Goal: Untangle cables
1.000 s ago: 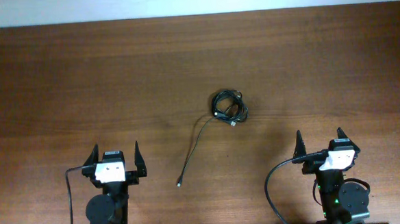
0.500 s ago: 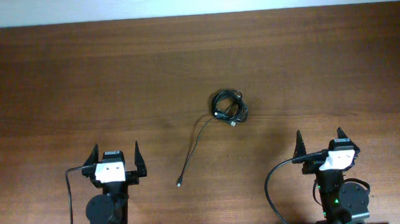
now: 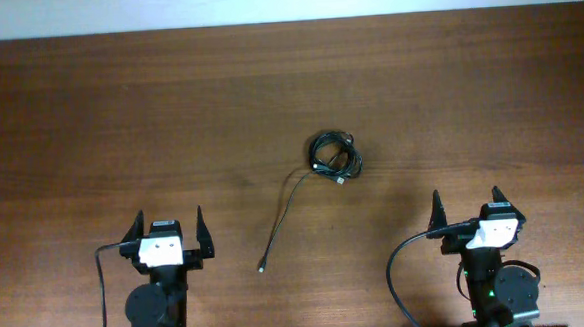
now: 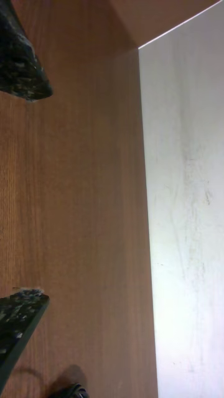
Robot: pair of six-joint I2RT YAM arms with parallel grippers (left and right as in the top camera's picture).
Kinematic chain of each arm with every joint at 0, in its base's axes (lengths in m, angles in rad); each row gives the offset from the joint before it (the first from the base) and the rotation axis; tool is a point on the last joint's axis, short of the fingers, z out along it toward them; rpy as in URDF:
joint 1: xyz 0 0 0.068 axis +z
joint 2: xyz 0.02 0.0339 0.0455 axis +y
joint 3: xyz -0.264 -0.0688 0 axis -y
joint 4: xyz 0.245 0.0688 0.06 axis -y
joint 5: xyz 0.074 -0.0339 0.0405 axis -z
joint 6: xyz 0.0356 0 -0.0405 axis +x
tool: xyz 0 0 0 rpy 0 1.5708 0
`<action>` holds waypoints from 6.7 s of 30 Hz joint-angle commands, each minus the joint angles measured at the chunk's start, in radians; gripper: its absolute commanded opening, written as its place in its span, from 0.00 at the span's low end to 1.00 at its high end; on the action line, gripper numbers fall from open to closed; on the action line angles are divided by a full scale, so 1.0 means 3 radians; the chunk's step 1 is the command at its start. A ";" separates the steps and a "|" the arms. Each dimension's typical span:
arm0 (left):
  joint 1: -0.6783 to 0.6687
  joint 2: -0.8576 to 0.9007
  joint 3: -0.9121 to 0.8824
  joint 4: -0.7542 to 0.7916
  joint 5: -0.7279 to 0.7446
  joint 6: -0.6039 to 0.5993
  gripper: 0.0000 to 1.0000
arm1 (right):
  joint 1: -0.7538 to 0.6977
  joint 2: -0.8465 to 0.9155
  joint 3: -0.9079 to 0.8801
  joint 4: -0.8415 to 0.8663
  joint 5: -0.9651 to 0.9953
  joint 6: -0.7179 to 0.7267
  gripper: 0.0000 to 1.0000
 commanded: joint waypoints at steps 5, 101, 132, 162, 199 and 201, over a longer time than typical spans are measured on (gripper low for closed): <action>-0.0011 0.0009 -0.0011 -0.0005 -0.0047 0.0055 0.99 | -0.0023 -0.0017 -0.0017 -0.0028 0.0066 0.0039 0.98; -0.0011 0.0009 -0.0010 0.0010 -0.0036 0.0055 0.99 | -0.0023 -0.0017 -0.0017 -0.0027 0.0066 0.0039 0.98; -0.0011 0.3189 0.6944 -0.5147 0.1181 -0.0249 0.99 | -0.0023 -0.0017 -0.0017 -0.0027 0.0066 0.0039 0.98; -0.0706 0.5684 0.6505 -0.4810 0.2097 -0.0512 0.00 | -0.0023 -0.0017 -0.0017 -0.0027 0.0066 0.0039 0.98; -0.1417 0.6369 0.4999 -0.2491 0.0736 -0.1183 0.47 | -0.0023 -0.0017 -0.0017 -0.0027 0.0066 0.0039 0.98; -0.1415 0.6433 0.4977 -0.2447 0.0735 -0.1274 0.45 | -0.0023 -0.0017 -0.0017 -0.0028 0.0066 0.0039 0.98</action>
